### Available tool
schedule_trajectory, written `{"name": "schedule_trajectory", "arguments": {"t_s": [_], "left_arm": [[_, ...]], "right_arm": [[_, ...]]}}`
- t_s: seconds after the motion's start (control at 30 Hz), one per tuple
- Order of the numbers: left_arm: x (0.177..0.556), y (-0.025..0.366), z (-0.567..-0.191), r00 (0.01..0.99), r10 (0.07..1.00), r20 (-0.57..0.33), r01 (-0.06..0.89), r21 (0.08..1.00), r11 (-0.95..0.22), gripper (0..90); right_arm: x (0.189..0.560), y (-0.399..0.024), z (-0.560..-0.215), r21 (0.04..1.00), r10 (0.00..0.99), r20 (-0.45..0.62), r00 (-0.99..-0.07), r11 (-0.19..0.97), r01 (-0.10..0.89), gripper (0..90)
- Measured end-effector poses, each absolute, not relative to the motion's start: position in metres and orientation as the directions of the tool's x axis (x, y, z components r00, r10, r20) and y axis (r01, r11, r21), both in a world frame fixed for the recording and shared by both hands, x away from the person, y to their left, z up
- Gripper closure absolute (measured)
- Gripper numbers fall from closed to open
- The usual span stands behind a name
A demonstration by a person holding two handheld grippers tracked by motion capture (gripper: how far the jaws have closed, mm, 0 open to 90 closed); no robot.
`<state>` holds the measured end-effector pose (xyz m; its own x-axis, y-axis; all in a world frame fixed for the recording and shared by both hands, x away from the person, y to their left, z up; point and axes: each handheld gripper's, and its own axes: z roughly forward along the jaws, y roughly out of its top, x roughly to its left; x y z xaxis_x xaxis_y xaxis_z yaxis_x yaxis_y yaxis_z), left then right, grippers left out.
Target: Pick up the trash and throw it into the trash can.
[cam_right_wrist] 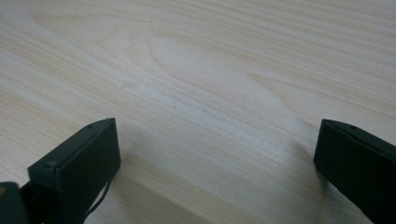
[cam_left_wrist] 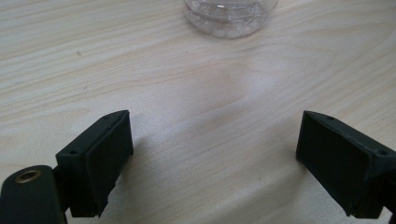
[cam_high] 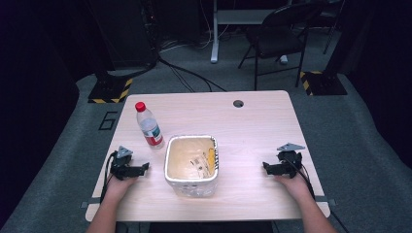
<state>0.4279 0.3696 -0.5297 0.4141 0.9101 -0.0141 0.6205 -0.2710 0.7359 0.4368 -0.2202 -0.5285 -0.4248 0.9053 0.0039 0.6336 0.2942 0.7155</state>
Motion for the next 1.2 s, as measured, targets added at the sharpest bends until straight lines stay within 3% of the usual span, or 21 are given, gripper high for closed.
{"name": "schedule_trajectory", "arguments": {"t_s": [0.9,1.2], "left_arm": [[0.427,0.369,-0.525,0.393,0.919,-0.020,0.646,0.717,-0.261,17.9],[0.429,0.374,-0.517,0.366,0.927,-0.081,0.665,0.720,-0.199,19.3]], "right_arm": [[0.435,-0.221,-0.529,0.715,0.904,0.000,-0.428,0.300,0.631,0.0],[0.435,-0.221,-0.529,0.715,0.903,0.000,-0.430,0.300,0.631,0.0]]}}
